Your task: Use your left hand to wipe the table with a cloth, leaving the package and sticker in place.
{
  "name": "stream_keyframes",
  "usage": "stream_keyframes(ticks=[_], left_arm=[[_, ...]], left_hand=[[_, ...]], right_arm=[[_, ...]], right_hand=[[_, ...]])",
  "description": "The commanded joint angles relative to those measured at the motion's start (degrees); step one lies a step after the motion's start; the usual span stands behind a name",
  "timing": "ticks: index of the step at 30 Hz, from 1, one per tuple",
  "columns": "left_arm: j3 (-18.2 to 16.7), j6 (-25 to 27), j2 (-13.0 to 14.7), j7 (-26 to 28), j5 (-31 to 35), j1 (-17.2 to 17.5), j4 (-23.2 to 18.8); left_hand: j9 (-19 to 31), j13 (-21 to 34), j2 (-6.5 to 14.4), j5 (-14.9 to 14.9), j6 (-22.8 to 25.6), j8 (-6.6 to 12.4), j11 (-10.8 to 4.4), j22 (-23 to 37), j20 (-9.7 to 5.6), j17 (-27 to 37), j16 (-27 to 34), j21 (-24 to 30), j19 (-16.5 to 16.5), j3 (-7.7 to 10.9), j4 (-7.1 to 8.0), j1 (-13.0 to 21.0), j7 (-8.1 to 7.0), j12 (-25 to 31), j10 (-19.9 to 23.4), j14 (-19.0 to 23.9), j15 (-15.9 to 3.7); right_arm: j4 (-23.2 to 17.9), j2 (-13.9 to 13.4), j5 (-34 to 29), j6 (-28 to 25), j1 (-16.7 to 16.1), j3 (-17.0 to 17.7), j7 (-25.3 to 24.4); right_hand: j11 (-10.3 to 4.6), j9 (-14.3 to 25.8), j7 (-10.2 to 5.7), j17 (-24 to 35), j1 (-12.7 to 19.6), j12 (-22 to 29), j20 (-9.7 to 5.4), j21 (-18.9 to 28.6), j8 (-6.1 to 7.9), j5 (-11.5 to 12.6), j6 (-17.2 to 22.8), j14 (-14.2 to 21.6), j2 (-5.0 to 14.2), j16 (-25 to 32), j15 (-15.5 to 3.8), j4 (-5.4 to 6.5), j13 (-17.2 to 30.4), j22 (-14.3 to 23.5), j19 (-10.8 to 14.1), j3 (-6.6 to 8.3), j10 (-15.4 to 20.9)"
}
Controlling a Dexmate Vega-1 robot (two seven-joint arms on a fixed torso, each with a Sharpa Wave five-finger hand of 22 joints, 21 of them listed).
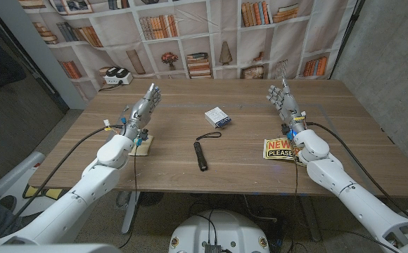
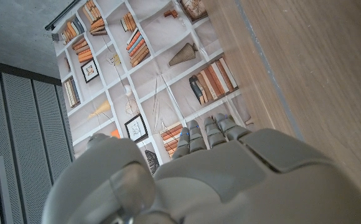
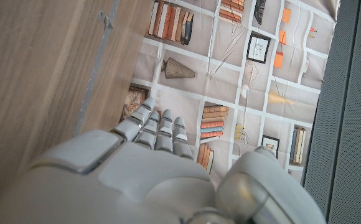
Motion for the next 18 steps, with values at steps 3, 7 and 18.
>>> stream_keyframes(ticks=[3,7,18], left_arm=[[-1.2,-6.8,1.8,-1.3,3.5,3.0,0.5],[-2.0,-5.8,2.8,0.9,4.6,4.5,-1.2],[-5.2,-2.3,5.7,12.8,15.9,10.4,-8.3]], left_hand=[[0.1,0.3,0.0,0.2,1.2,0.46,-0.50,0.2,-1.08,0.2,0.3,0.5,1.6,0.05,-0.58,1.2,-0.01,0.5,1.6,1.6,0.03],[0.1,0.3,-0.1,0.2,1.8,0.52,-0.48,0.2,-0.97,0.2,0.5,0.7,2.3,0.10,-0.84,1.7,-0.10,0.5,2.2,2.5,-0.20],[0.2,0.3,0.0,0.2,2.3,0.51,-0.40,0.2,-1.09,0.2,0.4,0.7,2.9,0.39,-1.46,2.9,-0.05,0.6,3.0,3.3,-0.31]], right_arm=[[-1.6,-0.6,-0.2,-2.4,0.0,-0.2,-1.4],[-1.4,-0.8,-0.9,-2.7,0.4,-0.7,-1.3],[0.0,0.3,-0.9,-2.4,1.4,-1.1,-1.2]], right_hand=[[0.10,0.3,-0.05,0.2,0.7,0.4,-0.64,0.0,0.25,0.3,0.6,0.5,0.11,0.4,0.17,-0.24,0.2,0.1,0.4,-0.04,0.7],[0.10,0.3,-0.03,0.2,0.8,0.4,-0.66,-0.1,0.25,0.3,0.7,0.5,0.14,0.3,0.12,-0.26,0.2,0.1,0.5,-0.06,0.7],[0.12,0.3,-0.14,0.2,0.8,0.4,-0.61,-0.2,0.25,0.3,0.8,0.7,0.21,0.4,0.16,-0.31,0.2,0.2,0.5,-0.10,0.9]])
